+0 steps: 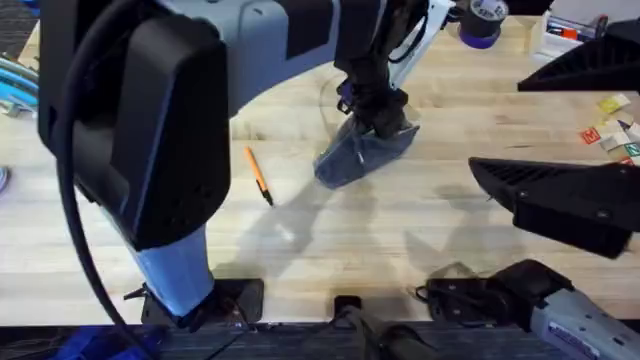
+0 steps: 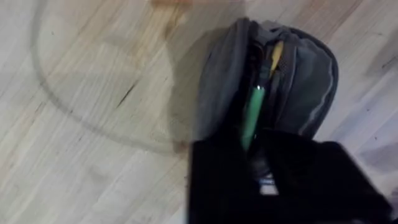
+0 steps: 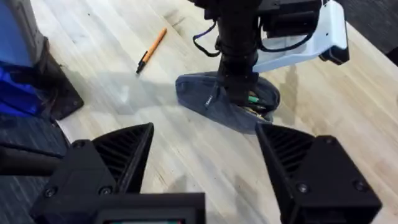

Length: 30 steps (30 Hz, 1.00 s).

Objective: Unzip the bag, pick up the pens from the table one at a time and place them inside, then zip the bag closed.

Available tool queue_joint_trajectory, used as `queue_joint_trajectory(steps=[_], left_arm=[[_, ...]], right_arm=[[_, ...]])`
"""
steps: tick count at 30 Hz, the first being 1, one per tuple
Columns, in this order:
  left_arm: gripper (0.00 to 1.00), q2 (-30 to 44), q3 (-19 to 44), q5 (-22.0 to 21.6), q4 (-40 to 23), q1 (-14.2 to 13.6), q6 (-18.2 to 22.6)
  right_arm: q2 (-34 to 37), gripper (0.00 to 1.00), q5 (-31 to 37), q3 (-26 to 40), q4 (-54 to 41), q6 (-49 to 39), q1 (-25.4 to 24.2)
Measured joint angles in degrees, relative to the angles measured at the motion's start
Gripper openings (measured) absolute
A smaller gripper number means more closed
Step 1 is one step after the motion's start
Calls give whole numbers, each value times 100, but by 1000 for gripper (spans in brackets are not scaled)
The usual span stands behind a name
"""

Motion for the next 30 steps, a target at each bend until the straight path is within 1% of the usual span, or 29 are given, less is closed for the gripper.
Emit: queue_joint_trajectory(steps=[2,4,5,6,15,19,21,25,27,30], left_arm=[[546,0,0,-12,-36,-4,10],[875,0,0,-32,-75,-4,12],[958,0,0,-40,-88,-4,3],[983,0,0,-45,-101,-4,12],[994,-33,7,-47,-200,-4,75],[994,-319,7,-45,-299,56,73],[994,-561,7,-49,-390,141,73],[993,-1135,7,-118,-514,419,13],[995,-1404,7,-158,-586,567,-148],[994,-1722,7,-338,-835,726,-554]], right_arm=[[0,996,0,0,0,0,0],[0,996,0,0,0,0,0],[0,996,0,0,0,0,0],[0,996,0,0,0,0,0],[0,996,0,0,0,2,0],[0,996,0,0,0,1,0],[0,996,0,0,0,2,0],[0,996,0,0,0,0,0],[0,996,0,0,0,0,0],[0,996,0,0,0,1,0]])
